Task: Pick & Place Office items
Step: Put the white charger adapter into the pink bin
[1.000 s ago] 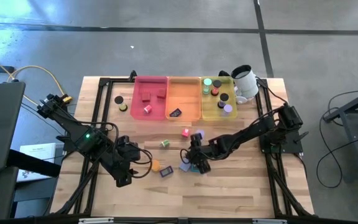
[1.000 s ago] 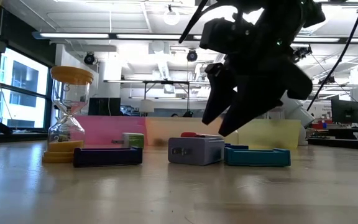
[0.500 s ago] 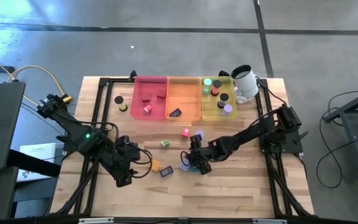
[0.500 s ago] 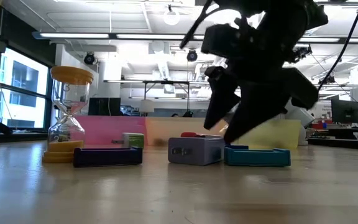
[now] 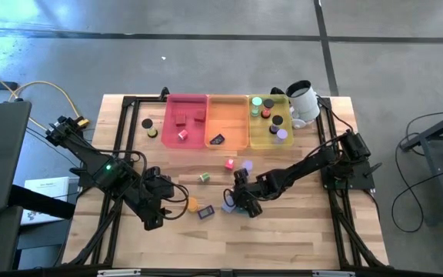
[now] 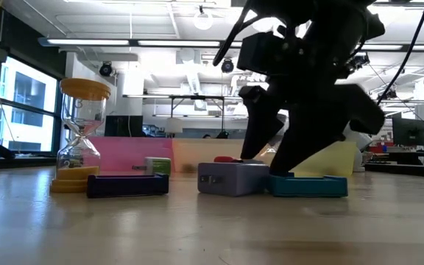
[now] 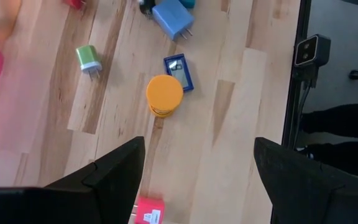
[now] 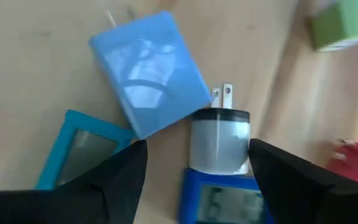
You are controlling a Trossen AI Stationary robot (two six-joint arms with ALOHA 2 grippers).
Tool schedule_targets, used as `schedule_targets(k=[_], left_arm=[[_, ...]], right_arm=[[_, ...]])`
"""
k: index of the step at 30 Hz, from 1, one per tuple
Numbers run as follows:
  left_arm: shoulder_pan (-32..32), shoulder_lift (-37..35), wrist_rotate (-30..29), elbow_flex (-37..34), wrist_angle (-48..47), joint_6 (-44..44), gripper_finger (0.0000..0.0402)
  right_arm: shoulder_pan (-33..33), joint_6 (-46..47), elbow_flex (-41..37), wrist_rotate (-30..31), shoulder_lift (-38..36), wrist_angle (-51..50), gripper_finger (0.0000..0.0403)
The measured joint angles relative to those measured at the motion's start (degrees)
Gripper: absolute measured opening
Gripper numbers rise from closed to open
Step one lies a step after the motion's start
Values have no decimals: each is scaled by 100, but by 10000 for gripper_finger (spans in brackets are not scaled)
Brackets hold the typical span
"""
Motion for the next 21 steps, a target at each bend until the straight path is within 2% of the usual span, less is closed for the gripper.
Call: schedule_targets(k=[3,21], left_arm=[[0,0,-4,0,-1,13,293],[-2,-17,-34,0,33,13,293]], right_arm=[[-2,4,0,-330,0,73,270],[-4,66,0,-347,7,125,270]])
